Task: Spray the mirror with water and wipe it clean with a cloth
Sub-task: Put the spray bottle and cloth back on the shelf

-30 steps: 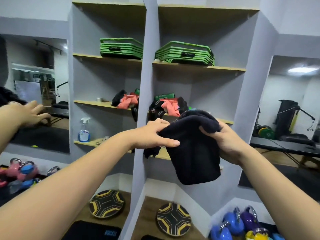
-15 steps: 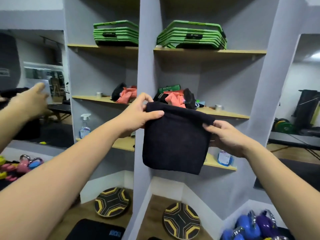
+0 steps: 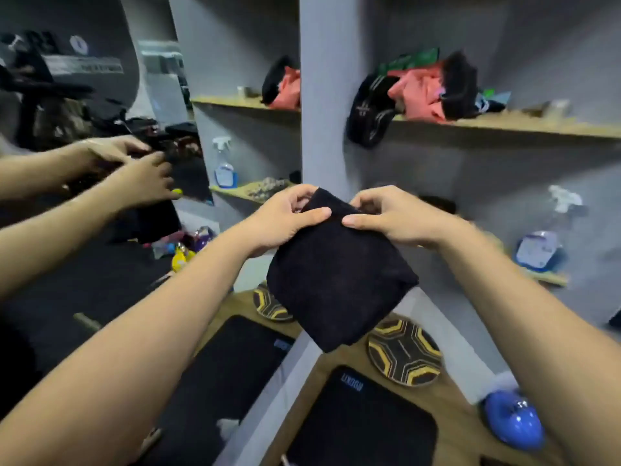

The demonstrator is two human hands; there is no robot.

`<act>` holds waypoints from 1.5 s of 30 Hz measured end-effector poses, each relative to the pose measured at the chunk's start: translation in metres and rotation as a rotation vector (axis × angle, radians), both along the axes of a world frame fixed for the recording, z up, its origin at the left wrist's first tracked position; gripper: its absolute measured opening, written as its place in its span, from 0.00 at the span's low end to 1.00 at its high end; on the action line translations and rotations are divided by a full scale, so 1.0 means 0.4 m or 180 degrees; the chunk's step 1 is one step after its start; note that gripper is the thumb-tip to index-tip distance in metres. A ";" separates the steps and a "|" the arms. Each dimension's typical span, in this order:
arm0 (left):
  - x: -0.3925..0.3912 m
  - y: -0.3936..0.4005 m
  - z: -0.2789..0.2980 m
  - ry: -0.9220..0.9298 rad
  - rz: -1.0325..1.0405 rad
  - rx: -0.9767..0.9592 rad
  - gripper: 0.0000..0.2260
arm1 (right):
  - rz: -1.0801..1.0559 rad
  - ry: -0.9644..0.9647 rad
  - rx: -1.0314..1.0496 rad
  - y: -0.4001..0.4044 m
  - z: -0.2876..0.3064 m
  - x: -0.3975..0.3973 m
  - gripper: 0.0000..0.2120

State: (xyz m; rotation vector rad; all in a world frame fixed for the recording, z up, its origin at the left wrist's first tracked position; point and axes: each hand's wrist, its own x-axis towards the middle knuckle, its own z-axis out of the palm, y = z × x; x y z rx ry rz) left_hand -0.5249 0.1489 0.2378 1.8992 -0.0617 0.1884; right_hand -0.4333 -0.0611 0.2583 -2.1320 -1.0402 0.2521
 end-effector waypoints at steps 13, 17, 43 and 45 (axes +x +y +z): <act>-0.153 0.127 -0.876 0.1403 0.0496 -0.0136 0.08 | -0.0052 0.1503 -0.0425 0.171 -0.907 -0.093 0.06; -0.231 0.125 -1.137 0.1695 0.0625 0.0018 0.08 | -0.0361 0.2007 -0.0435 0.199 -1.194 -0.174 0.07; -0.269 0.124 -2.154 0.2326 0.1046 0.1430 0.11 | -0.1469 0.1638 -0.1107 0.343 -2.265 -0.232 0.11; -0.238 0.120 -2.046 0.2226 0.1204 0.1037 0.14 | -0.1134 0.1722 -0.0742 0.303 -2.103 -0.171 0.08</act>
